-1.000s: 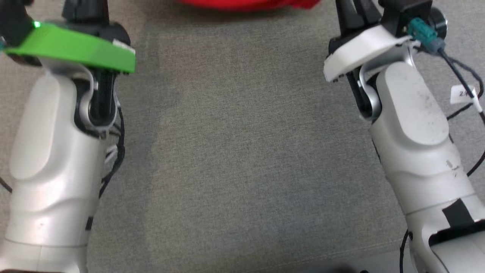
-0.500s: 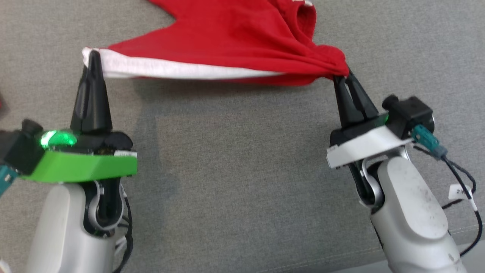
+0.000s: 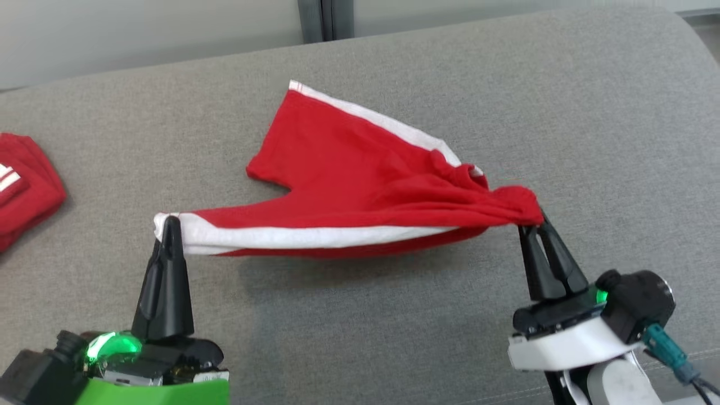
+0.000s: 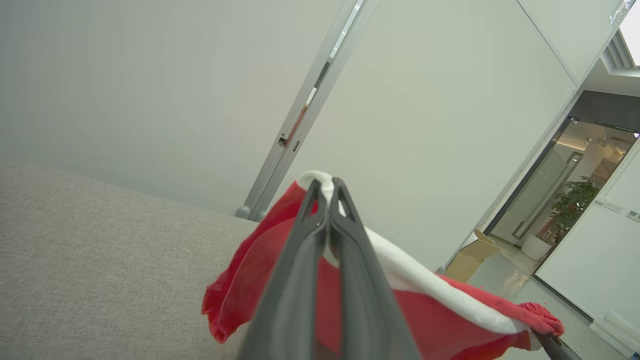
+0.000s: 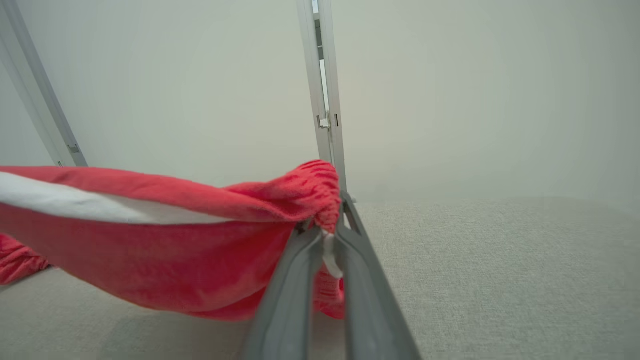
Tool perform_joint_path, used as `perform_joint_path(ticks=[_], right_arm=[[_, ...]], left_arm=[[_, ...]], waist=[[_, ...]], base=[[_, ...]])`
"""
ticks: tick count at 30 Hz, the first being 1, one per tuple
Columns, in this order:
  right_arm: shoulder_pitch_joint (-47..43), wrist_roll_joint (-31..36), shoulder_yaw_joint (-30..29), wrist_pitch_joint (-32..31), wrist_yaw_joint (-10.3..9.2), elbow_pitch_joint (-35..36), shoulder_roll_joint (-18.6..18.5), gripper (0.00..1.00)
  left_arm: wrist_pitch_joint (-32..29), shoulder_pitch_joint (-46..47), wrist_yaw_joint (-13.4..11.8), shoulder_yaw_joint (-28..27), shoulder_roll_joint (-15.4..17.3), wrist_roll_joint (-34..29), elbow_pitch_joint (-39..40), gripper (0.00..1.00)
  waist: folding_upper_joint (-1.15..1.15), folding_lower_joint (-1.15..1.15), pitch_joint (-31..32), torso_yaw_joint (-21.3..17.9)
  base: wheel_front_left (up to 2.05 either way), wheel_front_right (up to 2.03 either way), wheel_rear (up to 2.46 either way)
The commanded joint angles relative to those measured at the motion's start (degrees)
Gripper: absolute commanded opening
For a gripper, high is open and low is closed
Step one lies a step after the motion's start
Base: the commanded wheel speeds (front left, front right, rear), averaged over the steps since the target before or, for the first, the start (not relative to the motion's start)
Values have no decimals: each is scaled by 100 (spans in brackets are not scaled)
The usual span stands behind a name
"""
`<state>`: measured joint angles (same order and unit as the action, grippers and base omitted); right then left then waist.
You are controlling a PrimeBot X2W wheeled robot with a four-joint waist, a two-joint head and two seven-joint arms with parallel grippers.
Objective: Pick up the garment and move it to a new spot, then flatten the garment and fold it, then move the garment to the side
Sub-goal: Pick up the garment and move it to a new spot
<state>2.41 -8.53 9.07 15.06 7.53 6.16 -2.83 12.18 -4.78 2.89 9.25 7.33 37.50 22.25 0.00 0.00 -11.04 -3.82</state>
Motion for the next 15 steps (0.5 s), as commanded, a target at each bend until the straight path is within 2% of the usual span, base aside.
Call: perform_joint_path(ticks=[1,7,11,15], right_arm=[[-247,112,30,17,-8,97,-12,0],[-936,82,56,-82,-8,189,-10,0],[-961,-132,76,-70,-8,-202,-11,0],[-598,-358,138,-17,-8,-761,-8,0]], left_arm=[[-61,-186,-58,35,52,-82,129,0],[-406,-639,-223,230,71,17,338,0],[-459,-527,-180,226,80,97,-48,0],[-414,-74,-76,153,125,130,-680,0]], waist=[[0,0,308,-17],[0,0,298,-107],[0,0,176,-189],[0,0,-12,-252]], base=[[0,0,0],[0,0,0],[0,0,0],[0,0,0]])
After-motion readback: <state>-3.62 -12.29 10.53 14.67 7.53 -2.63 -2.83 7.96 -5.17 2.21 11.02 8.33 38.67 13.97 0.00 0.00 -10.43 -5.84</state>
